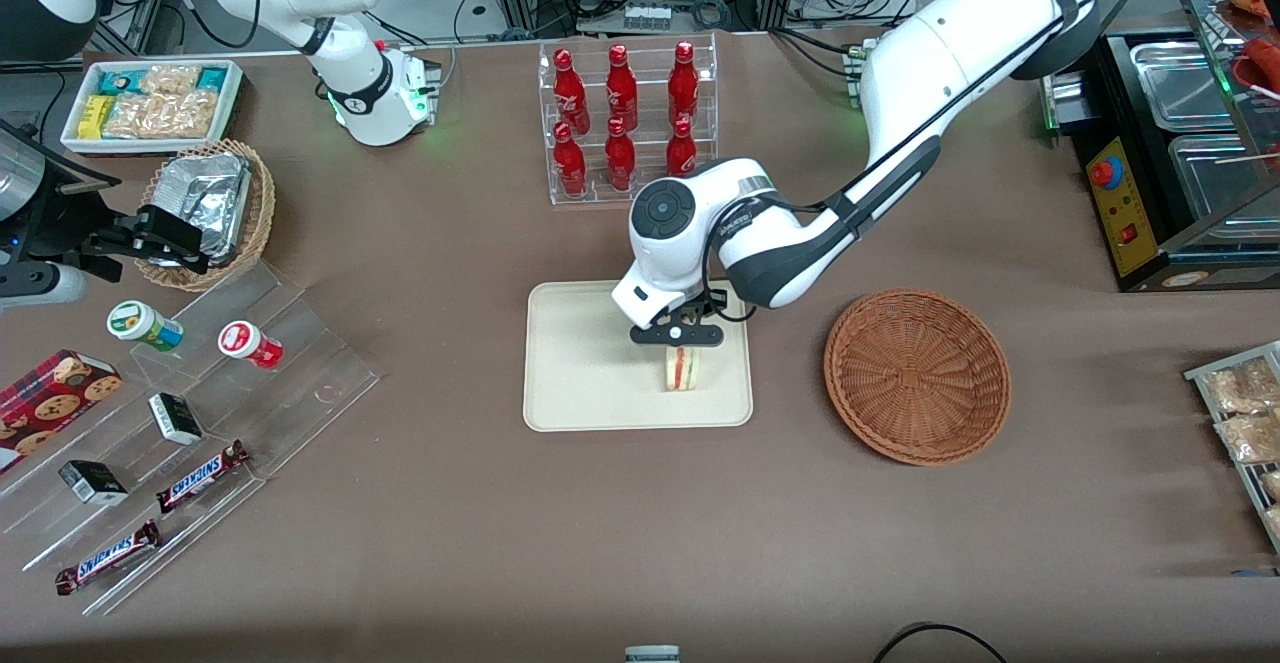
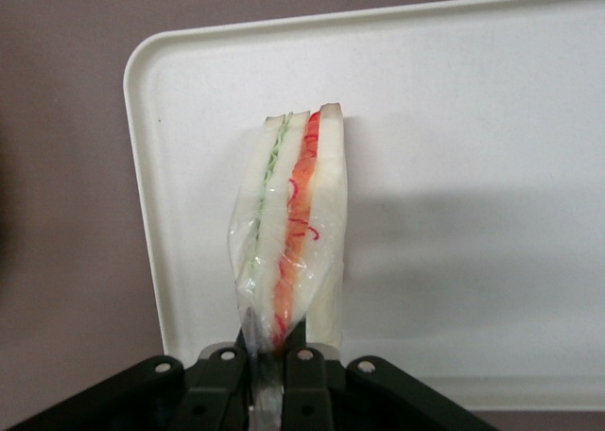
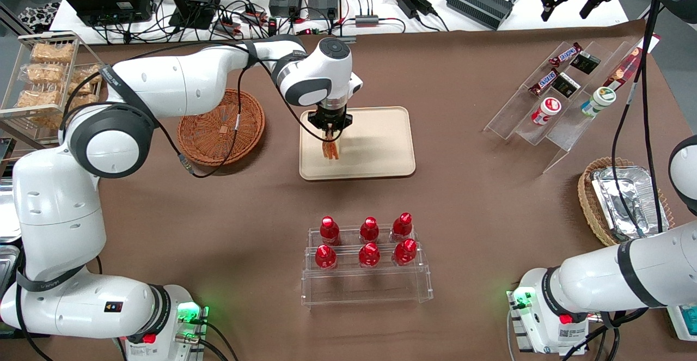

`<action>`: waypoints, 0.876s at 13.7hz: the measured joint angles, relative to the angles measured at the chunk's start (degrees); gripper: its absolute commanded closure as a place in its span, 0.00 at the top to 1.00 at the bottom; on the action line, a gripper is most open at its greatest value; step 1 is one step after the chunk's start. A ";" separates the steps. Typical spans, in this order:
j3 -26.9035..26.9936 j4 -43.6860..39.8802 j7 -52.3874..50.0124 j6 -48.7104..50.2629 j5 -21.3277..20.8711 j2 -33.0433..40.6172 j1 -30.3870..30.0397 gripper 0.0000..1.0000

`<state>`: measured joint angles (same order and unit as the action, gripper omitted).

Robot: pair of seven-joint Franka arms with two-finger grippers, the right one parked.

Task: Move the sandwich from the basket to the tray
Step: 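Lower the sandwich onto the tray and open the left gripper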

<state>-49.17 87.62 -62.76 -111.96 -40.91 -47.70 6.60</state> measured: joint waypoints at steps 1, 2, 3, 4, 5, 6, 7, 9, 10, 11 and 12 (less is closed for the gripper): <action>0.03 -0.32 -0.47 0.00 -0.70 -0.57 -0.01 0.00; 0.04 -0.59 -0.69 0.00 -0.97 -1.01 0.00 0.00; 0.04 -0.82 -0.83 0.00 -1.16 -1.31 0.00 0.00; 0.04 -0.94 -1.07 -0.04 -1.31 -1.46 0.00 0.00; 0.04 -0.98 -1.54 -0.22 -1.36 -1.51 0.00 0.38; 0.04 -0.99 -2.12 -0.56 -1.38 -1.51 0.01 0.63; 0.04 -1.00 -2.62 -0.74 -1.41 -1.51 0.03 0.78; 0.04 -1.05 -3.12 -0.79 -1.43 -1.51 0.07 0.99; 0.04 -1.07 -3.22 -0.81 -1.43 -1.51 0.08 0.99; 0.04 -1.08 -3.27 -0.81 -1.44 -1.51 0.09 0.99; 0.04 -1.08 -3.32 -0.81 -1.44 -1.51 0.09 0.99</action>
<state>-49.13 86.54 -66.09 -112.77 -42.35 -49.21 6.69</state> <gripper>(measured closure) 0.326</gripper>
